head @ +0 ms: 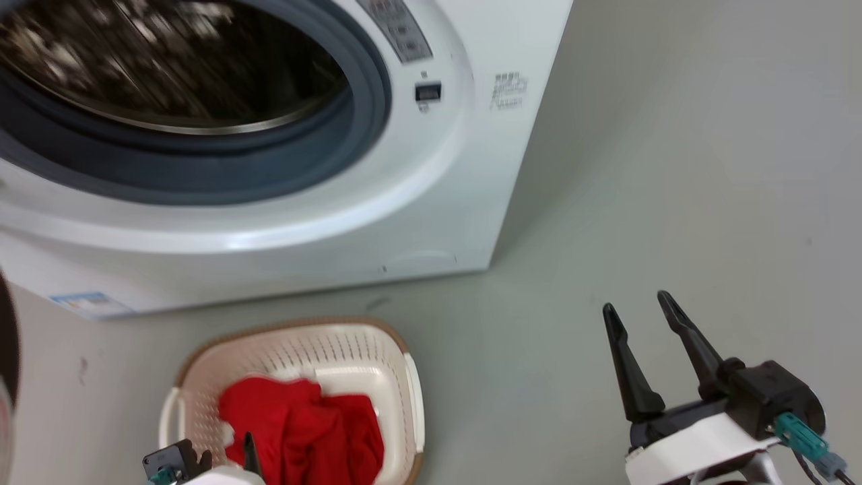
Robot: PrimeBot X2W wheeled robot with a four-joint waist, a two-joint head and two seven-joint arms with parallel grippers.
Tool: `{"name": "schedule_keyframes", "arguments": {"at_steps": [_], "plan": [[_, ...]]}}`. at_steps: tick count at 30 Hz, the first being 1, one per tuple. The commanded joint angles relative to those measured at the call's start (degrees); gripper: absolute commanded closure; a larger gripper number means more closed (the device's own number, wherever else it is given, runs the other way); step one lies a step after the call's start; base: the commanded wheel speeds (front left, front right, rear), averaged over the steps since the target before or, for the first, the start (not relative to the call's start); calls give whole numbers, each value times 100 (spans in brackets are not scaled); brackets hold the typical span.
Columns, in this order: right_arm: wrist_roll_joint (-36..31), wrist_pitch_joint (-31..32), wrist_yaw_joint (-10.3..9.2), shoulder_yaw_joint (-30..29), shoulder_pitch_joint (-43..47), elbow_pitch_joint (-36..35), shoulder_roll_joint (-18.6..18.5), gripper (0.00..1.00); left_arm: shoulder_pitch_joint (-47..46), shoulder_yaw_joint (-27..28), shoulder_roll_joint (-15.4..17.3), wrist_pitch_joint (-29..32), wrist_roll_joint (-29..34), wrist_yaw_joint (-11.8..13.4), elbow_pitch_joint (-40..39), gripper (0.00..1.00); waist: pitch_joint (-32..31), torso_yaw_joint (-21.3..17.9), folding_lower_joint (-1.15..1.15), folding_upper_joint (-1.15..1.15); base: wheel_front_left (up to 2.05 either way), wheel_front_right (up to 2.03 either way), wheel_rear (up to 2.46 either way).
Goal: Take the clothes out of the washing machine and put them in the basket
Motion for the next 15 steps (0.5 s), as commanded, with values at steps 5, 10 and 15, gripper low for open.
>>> {"name": "schedule_keyframes", "arguments": {"at_steps": [5,10,15], "plan": [[-109,157,-2,-220,309,-137,1,0,422,-133,-15,-14,4,-122,-725,0,-1013,268,1,0,0,0,0],[-149,263,-2,-425,553,-247,1,0,752,-436,-13,-14,85,-212,-1671,0,-1393,382,1,0,0,0,0],[-196,387,-2,-574,767,-406,2,0,1045,-606,-14,-14,506,-309,-2812,0,-1723,479,1,0,0,0,0]]}}
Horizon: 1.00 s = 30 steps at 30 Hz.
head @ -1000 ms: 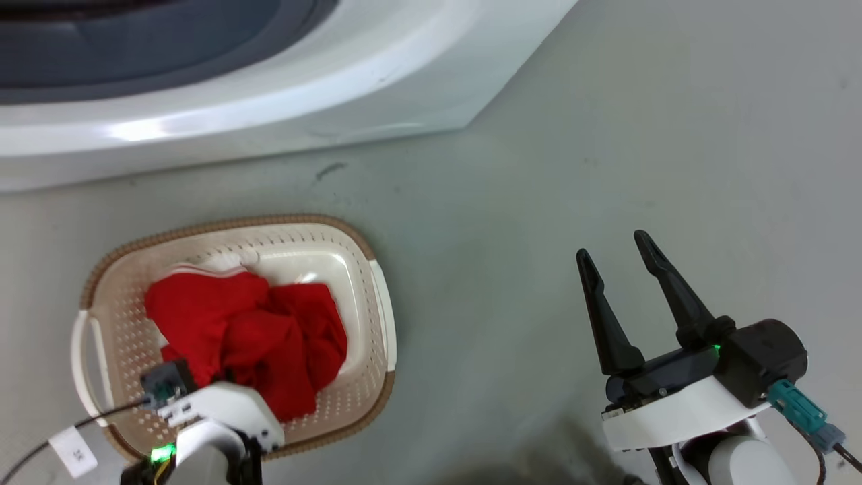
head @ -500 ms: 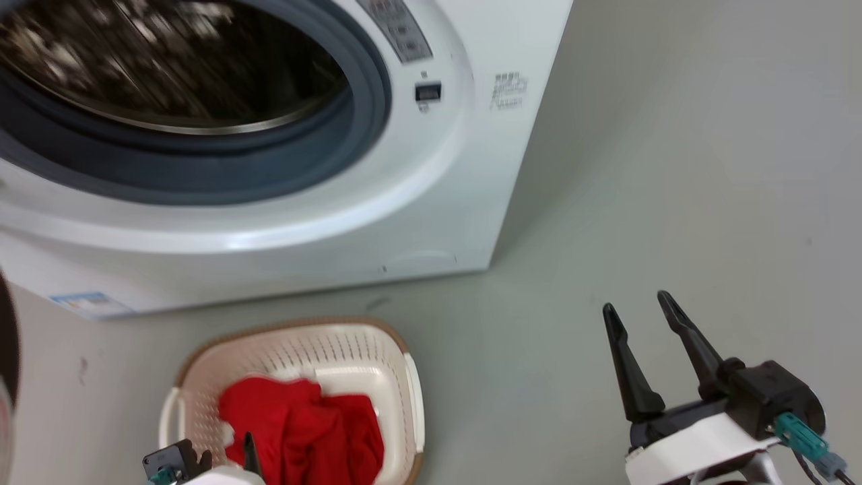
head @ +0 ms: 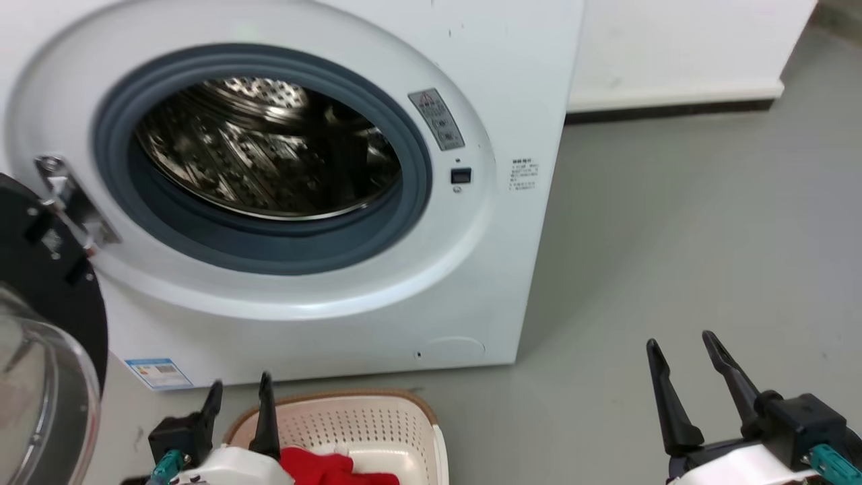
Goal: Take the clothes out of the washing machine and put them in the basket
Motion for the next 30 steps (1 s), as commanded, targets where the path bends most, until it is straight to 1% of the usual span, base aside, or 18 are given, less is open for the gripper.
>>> {"name": "schedule_keyframes", "arguments": {"at_steps": [1,8,12,16,21,30], "plan": [[-35,33,-2,-36,109,-71,2,0,116,-43,-2,-14,125,-39,-313,0,-208,116,2,0,0,0,0],[-109,120,-2,-311,293,-210,1,0,311,-222,70,-14,561,-115,-1719,0,-415,285,2,0,0,0,0],[-172,141,-2,-411,355,-246,1,0,564,-329,114,-14,737,-85,-2229,0,-510,337,2,0,0,0,0],[-188,141,-2,-462,425,-239,1,0,889,-406,128,59,784,-50,-2462,0,-569,352,2,0,0,0,0],[-167,163,-2,-433,538,-231,2,0,1208,-460,104,181,726,22,-2502,0,-609,333,2,0,0,0,0],[-153,175,-2,-393,581,-216,1,0,1212,-498,140,268,674,76,-2532,0,-651,316,2,0,0,0,0]]}}
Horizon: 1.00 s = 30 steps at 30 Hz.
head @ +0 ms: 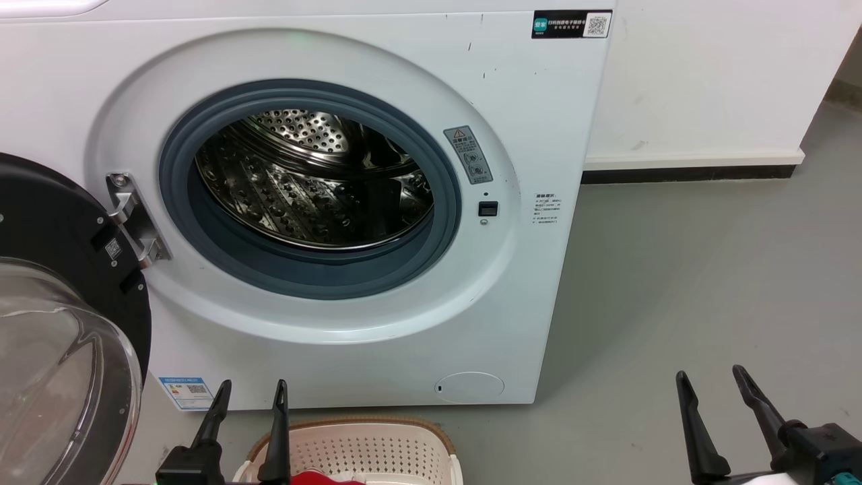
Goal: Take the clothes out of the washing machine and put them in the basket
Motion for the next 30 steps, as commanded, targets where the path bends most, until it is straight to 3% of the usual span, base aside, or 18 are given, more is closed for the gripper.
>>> {"name": "schedule_keyframes", "arguments": {"at_steps": [1,18,19,30], "plan": [[8,6,-2,17,30,-6,1,0,-36,6,34,32,-32,27,-20,0,5,-13,0,0,0,0,0],[56,-20,-2,35,26,54,1,0,-49,-25,88,77,-126,90,17,0,32,-20,0,0,0,0,0],[47,-12,0,36,2,49,0,100,-6,-24,73,80,-119,70,19,100,32,-21,0,0,0,0,0],[1325,-16,1,68,-238,405,-80,100,-251,120,40,375,-1277,-11,286,100,69,-15,0,0,0,0,0]]}}
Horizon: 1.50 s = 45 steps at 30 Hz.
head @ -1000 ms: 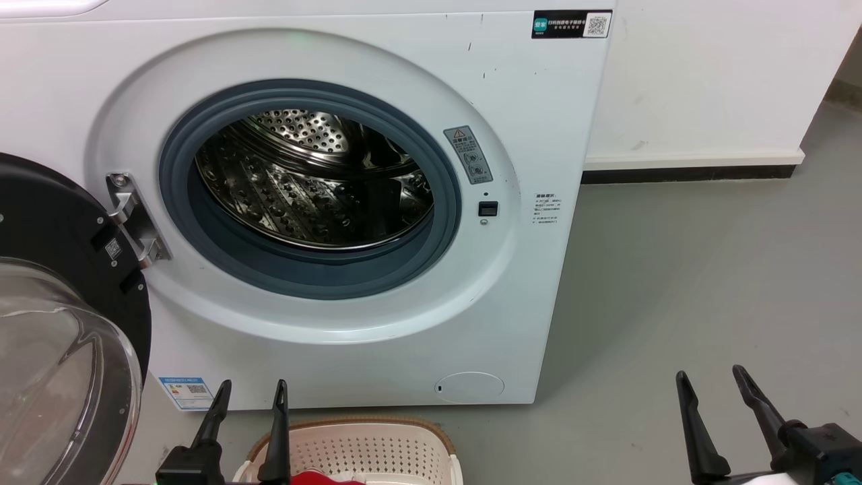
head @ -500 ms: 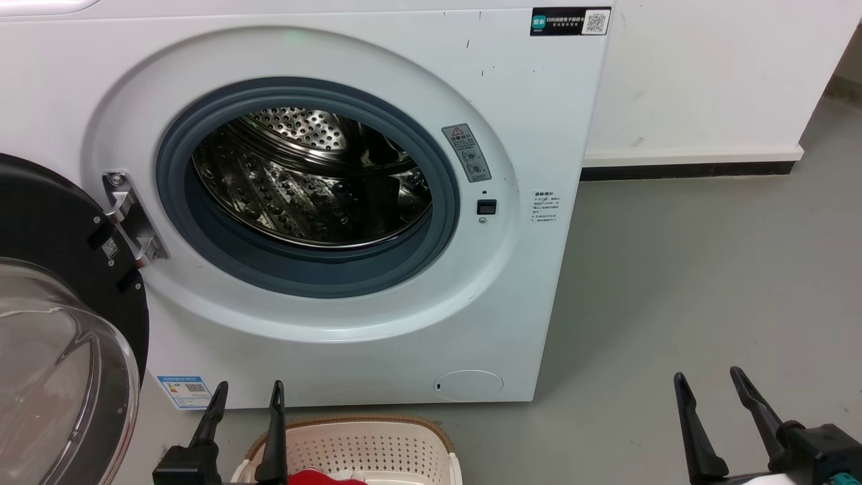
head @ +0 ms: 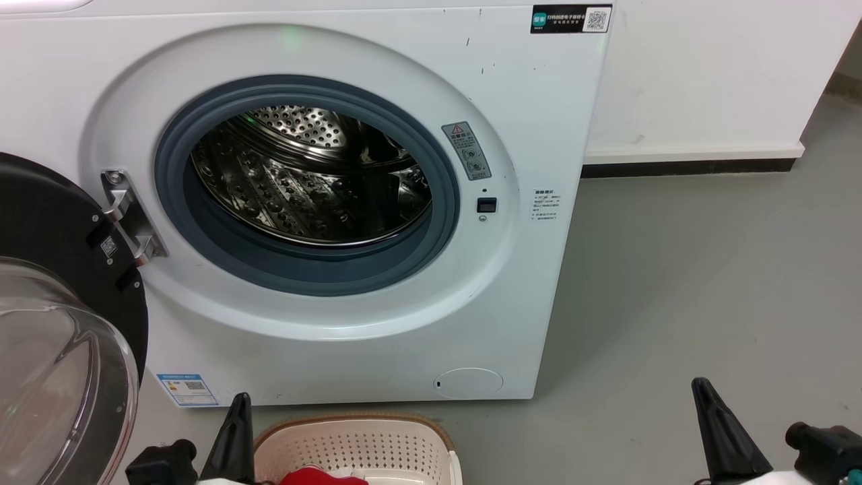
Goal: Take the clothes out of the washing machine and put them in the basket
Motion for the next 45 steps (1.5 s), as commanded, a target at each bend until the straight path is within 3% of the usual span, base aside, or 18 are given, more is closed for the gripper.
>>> {"name": "schedule_keyframes", "arguments": {"at_steps": [1,22,45], "plan": [[281,-6,1,2,-213,-11,-56,100,-198,38,0,39,-255,-18,-57,100,5,1,0,0,0,0,0],[2466,43,0,-3,-727,610,-158,100,-543,182,-39,435,-2301,-155,169,100,82,11,0,0,0,0,0],[4296,138,0,-73,-1153,1134,-196,100,-865,339,-76,809,-4062,-275,403,100,166,23,0,0,0,0,0]]}}
